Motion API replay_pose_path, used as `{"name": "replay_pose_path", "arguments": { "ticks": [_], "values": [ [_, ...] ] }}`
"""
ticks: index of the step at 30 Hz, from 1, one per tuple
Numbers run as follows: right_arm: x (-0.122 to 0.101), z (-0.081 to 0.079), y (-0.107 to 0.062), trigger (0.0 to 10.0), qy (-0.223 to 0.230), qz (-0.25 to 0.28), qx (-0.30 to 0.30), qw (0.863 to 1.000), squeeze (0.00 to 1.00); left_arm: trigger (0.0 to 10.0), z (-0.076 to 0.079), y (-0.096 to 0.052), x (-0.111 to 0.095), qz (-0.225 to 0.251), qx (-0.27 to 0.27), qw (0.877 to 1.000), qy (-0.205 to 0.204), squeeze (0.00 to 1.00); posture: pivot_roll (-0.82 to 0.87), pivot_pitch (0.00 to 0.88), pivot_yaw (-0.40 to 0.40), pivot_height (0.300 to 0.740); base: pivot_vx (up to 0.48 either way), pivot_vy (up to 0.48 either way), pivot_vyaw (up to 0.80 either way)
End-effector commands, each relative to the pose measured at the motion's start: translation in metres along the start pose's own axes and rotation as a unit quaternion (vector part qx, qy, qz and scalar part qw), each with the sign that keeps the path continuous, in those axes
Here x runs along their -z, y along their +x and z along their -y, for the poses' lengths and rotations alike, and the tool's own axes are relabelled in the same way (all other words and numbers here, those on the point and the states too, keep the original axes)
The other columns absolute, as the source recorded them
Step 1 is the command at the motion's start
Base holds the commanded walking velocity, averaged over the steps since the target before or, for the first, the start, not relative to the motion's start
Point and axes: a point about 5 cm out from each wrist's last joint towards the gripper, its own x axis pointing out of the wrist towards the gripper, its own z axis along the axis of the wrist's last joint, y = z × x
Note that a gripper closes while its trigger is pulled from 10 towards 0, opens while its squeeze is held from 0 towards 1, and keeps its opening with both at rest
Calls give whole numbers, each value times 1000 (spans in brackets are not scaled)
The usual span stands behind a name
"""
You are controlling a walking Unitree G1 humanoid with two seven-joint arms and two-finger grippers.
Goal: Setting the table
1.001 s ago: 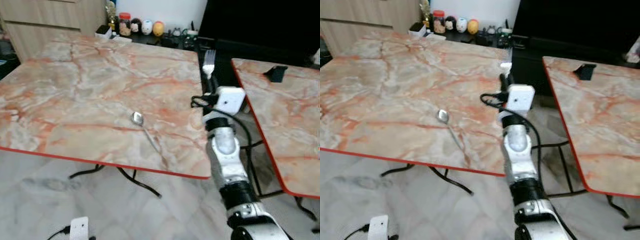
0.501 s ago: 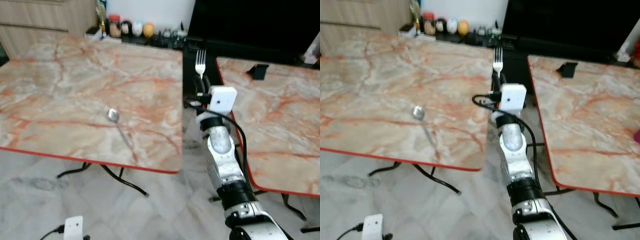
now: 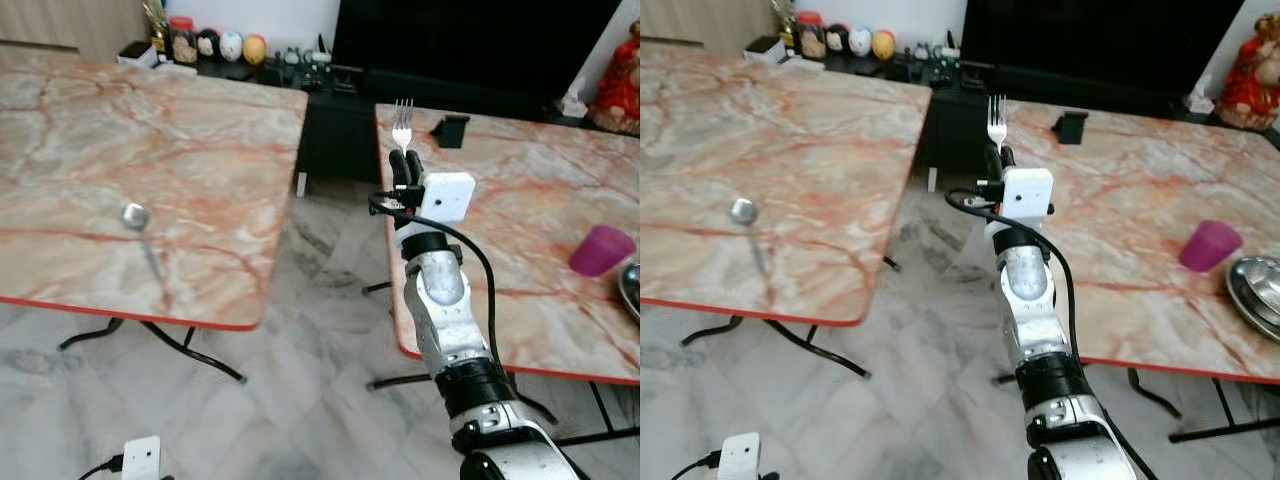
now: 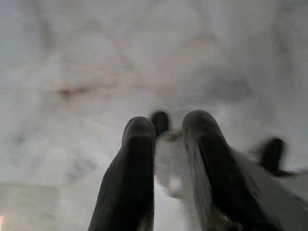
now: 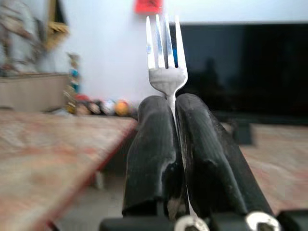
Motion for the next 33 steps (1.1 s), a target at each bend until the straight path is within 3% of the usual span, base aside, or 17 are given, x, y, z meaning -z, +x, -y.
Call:
{"name": "replay_pose_path", "arguments": {
  "ticks": [1,33],
  "values": [
    [-7,-2,5,10000,6,11,0,1000,0,10000,-6,-1,3,-8,-8,1000,3,0,23,0,-87,740,0,-480,0],
    [-8,-4,6,10000,-2,14,-5,1000,0,10000,-4,0,2,-7,-7,1000,6,0,23,0,-89,740,0,-480,-44]
  ]
}}
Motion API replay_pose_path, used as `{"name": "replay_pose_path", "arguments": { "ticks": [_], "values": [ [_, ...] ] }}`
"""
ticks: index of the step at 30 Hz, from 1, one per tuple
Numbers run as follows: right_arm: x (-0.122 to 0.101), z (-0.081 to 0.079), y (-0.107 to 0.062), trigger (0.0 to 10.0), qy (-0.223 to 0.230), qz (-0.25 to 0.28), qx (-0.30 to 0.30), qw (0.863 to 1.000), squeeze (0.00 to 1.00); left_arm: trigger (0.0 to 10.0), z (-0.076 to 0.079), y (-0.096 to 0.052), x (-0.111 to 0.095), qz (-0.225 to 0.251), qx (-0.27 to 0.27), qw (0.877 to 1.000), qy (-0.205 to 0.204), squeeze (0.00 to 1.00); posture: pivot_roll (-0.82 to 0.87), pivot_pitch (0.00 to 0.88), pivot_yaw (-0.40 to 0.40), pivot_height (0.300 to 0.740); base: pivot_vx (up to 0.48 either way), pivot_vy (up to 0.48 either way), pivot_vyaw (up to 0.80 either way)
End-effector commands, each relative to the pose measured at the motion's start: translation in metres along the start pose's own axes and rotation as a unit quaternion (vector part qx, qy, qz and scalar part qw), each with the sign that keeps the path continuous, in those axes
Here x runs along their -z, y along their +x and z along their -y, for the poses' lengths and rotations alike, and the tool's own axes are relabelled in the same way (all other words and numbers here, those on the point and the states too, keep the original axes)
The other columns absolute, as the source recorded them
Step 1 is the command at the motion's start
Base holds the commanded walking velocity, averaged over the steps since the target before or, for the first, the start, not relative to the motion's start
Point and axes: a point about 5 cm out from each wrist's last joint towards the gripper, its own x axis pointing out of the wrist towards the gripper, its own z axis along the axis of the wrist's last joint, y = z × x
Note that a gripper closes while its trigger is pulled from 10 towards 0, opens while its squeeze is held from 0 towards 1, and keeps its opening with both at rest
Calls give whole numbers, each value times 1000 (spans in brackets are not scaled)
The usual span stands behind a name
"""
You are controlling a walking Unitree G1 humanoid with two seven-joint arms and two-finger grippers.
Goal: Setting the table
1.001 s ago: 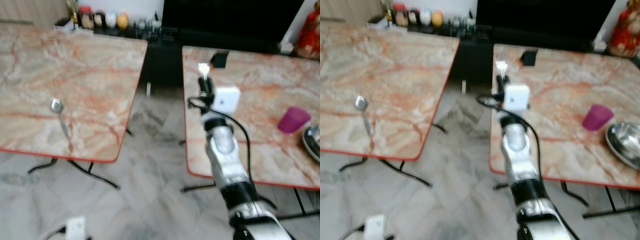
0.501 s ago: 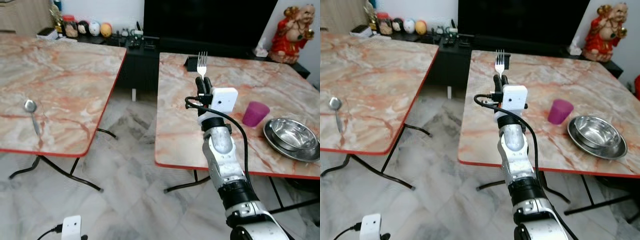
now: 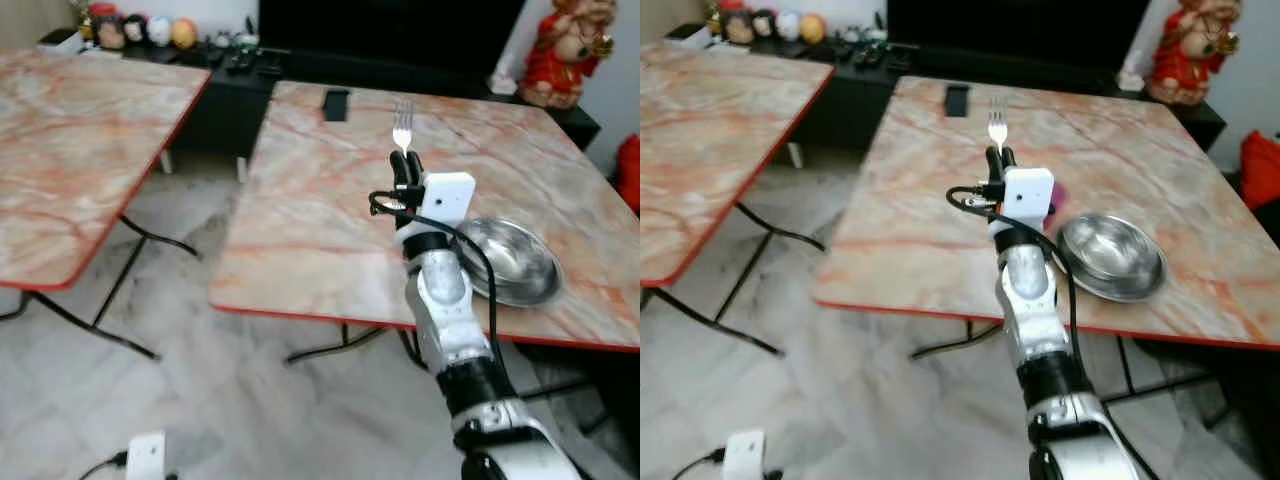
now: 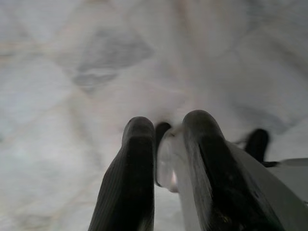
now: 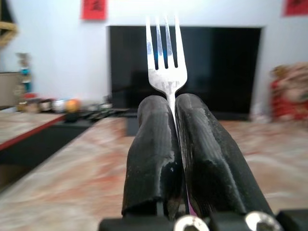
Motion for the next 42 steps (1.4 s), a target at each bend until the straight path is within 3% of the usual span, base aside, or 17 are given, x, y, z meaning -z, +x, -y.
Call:
{"name": "replay_pose_path", "arguments": {
  "ticks": [1,13,35,42],
  "values": [
    [-4,-8,3,10000,5,8,-8,1000,0,10000,-9,-1,3,-7,-12,1000,1,0,23,0,-89,740,0,-480,0],
    [-3,-5,3,10000,2,5,-4,1000,0,10000,-10,-1,3,-9,-11,1000,3,0,21,0,-87,740,0,-468,0],
    [3,14,0,10000,-13,-6,41,999,0,10000,-20,-1,-1,-2,-15,1000,11,0,28,0,-60,740,0,0,0],
    [11,18,-6,10000,-16,-18,68,997,0,10000,-27,-1,-4,1,-16,999,28,0,42,0,-10,740,0,0,0]
  ]
}}
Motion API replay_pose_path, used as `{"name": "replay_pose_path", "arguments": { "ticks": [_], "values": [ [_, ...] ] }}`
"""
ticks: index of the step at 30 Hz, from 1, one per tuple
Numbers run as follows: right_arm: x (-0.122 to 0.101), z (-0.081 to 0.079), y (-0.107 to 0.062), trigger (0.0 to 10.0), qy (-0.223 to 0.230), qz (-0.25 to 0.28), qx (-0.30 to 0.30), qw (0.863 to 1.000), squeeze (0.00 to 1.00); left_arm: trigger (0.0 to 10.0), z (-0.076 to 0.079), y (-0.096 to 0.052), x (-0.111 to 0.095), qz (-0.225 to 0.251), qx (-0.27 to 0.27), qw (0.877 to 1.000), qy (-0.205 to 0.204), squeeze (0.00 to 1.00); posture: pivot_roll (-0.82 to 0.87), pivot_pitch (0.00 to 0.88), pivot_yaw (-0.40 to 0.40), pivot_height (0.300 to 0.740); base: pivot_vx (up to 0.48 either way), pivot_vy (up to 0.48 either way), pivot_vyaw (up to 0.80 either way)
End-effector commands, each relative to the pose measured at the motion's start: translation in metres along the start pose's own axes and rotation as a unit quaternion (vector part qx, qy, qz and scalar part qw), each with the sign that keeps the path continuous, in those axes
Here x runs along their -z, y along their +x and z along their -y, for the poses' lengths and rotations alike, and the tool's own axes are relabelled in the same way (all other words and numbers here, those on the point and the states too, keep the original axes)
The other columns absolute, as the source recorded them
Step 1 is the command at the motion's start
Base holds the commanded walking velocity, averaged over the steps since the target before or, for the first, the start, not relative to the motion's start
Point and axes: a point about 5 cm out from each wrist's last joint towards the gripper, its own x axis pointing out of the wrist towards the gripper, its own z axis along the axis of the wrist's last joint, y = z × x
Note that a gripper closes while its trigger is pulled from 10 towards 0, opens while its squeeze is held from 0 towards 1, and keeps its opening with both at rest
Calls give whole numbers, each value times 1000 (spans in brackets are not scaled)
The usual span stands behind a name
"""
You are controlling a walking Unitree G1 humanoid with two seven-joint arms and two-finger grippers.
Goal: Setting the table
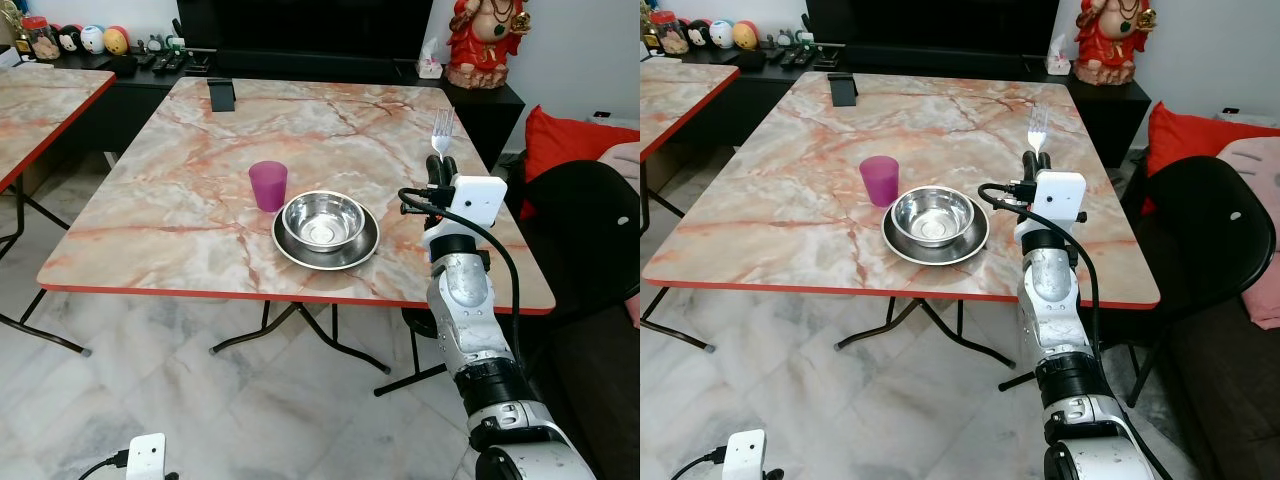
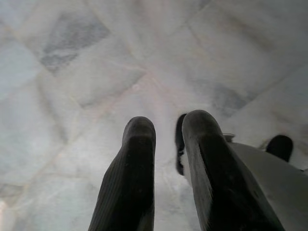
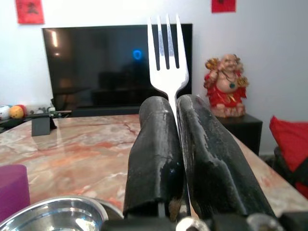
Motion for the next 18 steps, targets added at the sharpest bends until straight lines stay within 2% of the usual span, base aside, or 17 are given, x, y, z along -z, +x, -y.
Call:
{"name": "replay_pose_path", "arguments": {
  "ticks": [1,11,18],
  "values": [
    [5,2,-3,10000,-1,-8,8,1000,0,10000,-3,-1,2,-5,0,1000,10,0,42,0,-10,740,0,0,0],
    [11,2,-7,10000,0,-16,25,1000,0,10000,-14,2,-15,15,-3,999,29,0,59,0,28,740,0,0,0],
    [9,4,-5,10000,-3,-11,25,1000,0,10000,-11,2,-19,21,2,999,24,0,53,0,16,740,0,0,0]
  ]
}}
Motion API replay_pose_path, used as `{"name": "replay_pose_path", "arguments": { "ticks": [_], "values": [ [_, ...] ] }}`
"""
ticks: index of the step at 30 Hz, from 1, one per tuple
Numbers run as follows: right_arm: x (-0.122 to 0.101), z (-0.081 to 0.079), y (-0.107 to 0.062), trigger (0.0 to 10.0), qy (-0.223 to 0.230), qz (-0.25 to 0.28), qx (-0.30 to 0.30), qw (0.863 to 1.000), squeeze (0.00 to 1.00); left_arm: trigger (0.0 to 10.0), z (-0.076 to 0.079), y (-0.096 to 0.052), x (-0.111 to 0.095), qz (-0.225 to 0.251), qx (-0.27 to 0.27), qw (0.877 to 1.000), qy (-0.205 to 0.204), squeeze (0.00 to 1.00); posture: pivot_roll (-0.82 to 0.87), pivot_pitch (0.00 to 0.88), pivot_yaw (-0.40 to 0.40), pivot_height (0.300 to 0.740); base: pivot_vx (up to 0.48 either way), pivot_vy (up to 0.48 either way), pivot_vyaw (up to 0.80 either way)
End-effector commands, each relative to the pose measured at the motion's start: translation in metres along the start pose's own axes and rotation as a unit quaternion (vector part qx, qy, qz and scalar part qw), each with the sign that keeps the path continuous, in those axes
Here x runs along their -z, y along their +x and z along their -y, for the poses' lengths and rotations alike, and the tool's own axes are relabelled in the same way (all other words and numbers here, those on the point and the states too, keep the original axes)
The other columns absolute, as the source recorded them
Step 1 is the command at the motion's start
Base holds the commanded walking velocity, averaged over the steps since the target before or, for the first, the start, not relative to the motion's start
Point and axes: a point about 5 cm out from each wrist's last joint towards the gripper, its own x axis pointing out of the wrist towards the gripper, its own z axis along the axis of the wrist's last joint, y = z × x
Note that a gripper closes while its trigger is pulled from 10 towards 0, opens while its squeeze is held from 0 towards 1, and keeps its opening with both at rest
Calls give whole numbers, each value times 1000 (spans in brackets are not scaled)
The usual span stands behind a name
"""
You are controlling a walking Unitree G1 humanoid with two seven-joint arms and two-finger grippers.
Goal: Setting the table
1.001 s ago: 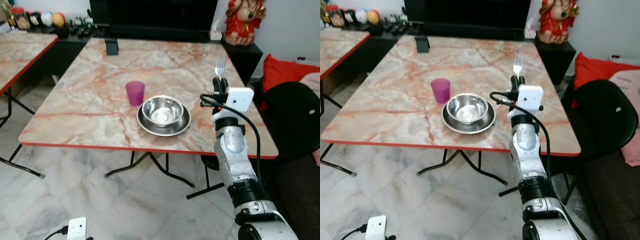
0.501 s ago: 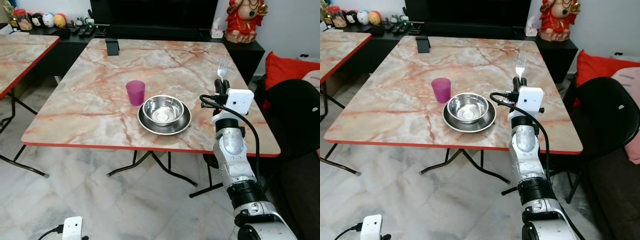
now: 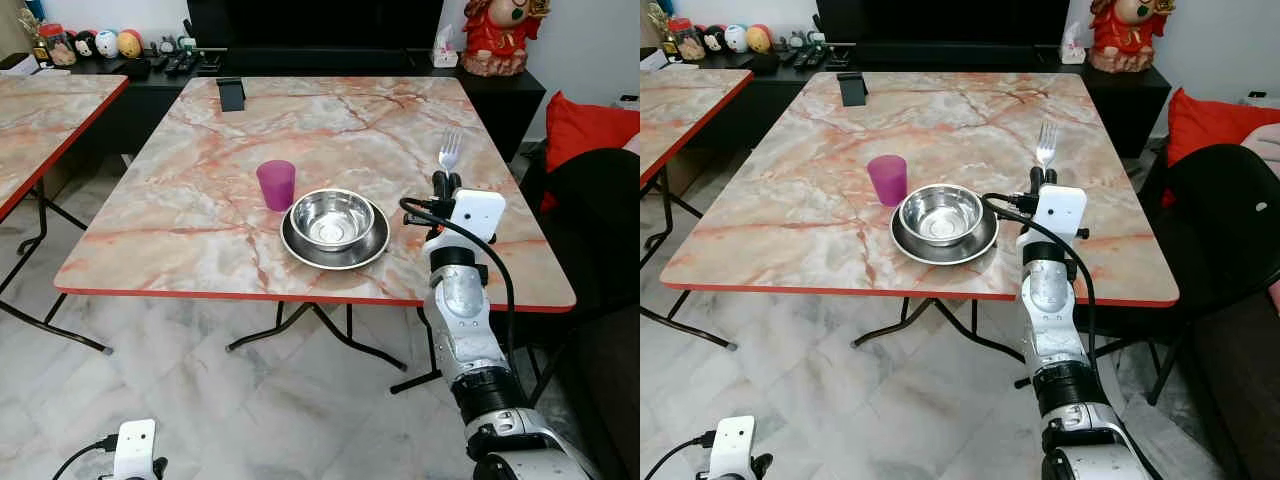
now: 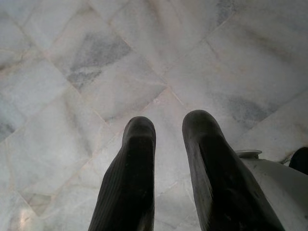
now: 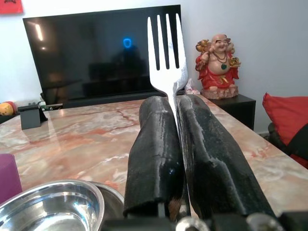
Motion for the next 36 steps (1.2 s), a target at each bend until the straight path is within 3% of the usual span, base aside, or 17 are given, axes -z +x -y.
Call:
{"name": "replay_pose_path", "arguments": {
  "ticks": [1,8,21,36],
  "values": [
    [-2,4,2,10000,-3,7,4,1000,0,10000,3,0,1,-3,6,1000,4,0,53,0,12,740,0,0,0],
    [-5,11,6,10000,-5,8,12,1000,0,10000,5,-1,5,-6,4,1000,-9,0,57,0,-2,740,0,0,0],
    [-8,-1,7,10000,4,15,-4,1000,0,10000,4,-2,12,-14,0,1000,-15,0,58,0,-10,740,0,0,-185],
    [-10,-1,7,10000,3,20,-14,1000,0,10000,7,-2,10,-12,-1,1000,-14,0,52,0,-13,740,103,0,0]
  ]
}}
